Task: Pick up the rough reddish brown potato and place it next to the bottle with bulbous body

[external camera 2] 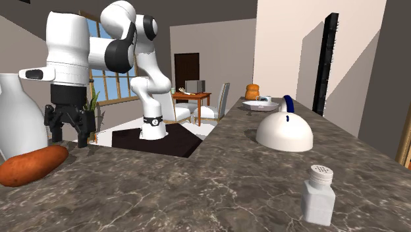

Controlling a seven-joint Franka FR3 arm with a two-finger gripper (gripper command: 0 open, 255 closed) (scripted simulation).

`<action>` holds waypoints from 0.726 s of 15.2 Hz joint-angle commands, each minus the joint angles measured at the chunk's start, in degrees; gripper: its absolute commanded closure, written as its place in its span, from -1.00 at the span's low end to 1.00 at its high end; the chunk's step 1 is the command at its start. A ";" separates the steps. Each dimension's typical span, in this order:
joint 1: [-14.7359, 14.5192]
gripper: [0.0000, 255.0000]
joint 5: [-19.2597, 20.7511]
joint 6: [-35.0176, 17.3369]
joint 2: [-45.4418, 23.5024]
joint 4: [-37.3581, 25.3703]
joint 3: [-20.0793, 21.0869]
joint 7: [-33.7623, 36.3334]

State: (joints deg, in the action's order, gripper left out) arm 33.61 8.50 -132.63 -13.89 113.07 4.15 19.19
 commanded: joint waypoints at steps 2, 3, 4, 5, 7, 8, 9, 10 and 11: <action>-0.09 -1.00 -0.67 4.22 3.12 -1.07 0.31 -0.43; -0.14 -1.00 -0.85 5.52 3.92 -1.57 0.39 -0.55; -0.14 -1.00 -0.85 5.52 3.92 -1.57 0.39 -0.55; -0.14 -1.00 -0.85 5.52 3.93 -1.57 0.39 -0.55; -0.14 -1.00 -0.85 5.52 3.92 -1.57 0.39 -0.55; -0.14 -1.00 -0.85 5.52 3.92 -1.57 0.39 -0.55; -0.14 -1.00 -0.85 5.52 3.92 -1.57 0.39 -0.55; -0.14 -1.00 -0.85 5.52 3.92 -1.57 0.39 -0.55; -0.13 -1.00 -0.85 5.51 3.92 -1.57 0.39 -0.55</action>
